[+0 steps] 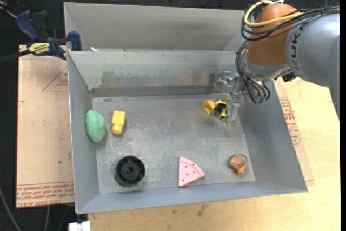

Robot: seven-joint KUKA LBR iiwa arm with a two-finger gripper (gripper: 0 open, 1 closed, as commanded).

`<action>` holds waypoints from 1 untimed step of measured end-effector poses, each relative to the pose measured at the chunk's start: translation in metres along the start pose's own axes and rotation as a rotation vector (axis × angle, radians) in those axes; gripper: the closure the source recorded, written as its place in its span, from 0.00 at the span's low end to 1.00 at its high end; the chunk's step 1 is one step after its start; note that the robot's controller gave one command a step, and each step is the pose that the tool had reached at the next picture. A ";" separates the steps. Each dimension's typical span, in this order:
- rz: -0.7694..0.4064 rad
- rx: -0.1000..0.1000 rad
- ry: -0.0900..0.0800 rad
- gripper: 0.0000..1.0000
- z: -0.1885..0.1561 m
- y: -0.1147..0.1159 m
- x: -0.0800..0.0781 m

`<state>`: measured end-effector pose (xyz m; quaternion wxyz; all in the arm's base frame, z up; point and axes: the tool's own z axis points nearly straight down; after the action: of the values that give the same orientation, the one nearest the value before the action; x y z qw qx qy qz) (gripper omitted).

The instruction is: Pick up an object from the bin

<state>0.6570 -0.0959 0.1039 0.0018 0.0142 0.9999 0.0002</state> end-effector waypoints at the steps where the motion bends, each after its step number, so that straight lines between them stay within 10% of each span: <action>1: 0.000 0.000 0.000 0.00 0.000 0.000 0.000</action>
Offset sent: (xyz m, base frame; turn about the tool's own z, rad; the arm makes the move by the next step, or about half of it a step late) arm -0.0040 0.0092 -0.0336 0.0492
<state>0.6570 -0.0959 0.1039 0.0017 0.0141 0.9999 0.0002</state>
